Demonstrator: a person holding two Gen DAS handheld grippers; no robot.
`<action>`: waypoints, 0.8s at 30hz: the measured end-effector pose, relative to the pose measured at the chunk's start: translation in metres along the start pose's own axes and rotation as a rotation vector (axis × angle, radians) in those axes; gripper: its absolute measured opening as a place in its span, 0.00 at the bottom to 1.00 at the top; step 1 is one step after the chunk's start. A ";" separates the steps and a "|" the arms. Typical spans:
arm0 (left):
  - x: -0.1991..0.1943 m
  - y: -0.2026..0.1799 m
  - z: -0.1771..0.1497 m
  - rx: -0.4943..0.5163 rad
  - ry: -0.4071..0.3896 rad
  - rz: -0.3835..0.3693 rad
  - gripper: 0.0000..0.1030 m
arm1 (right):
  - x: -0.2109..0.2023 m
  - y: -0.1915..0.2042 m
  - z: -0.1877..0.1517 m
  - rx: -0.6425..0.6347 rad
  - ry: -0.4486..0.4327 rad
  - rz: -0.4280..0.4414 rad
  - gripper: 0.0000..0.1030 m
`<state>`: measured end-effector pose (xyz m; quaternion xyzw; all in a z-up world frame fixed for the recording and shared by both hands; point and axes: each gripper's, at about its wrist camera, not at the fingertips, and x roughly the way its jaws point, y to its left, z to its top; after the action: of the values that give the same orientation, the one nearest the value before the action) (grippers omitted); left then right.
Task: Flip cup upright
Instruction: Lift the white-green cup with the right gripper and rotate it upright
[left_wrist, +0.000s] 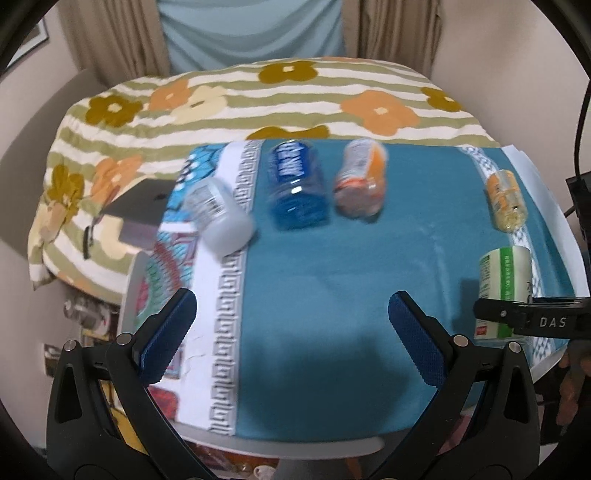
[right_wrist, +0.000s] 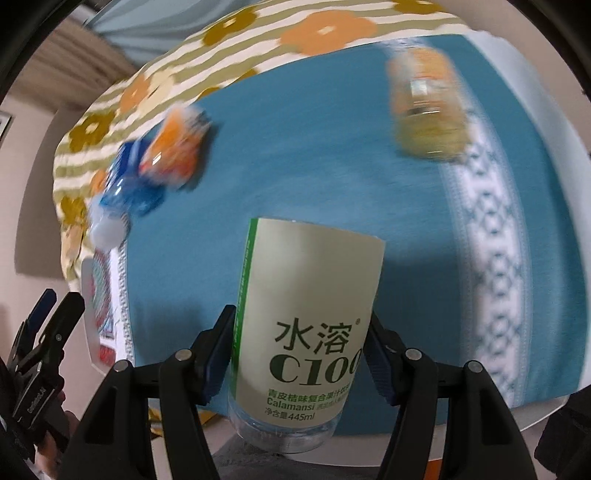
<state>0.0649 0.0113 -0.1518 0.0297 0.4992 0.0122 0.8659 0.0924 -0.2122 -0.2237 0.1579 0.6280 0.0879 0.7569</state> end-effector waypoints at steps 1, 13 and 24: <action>0.000 0.006 -0.002 -0.004 -0.001 0.004 1.00 | 0.005 0.010 -0.002 -0.013 0.006 0.002 0.58; 0.004 0.075 -0.029 -0.076 0.008 0.028 1.00 | 0.053 0.090 -0.009 -0.128 0.038 -0.069 0.58; 0.010 0.086 -0.037 -0.092 0.023 0.018 1.00 | 0.070 0.101 -0.009 -0.131 0.034 -0.151 0.61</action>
<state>0.0383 0.0990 -0.1738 -0.0058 0.5080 0.0431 0.8603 0.1037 -0.0929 -0.2547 0.0588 0.6440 0.0740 0.7592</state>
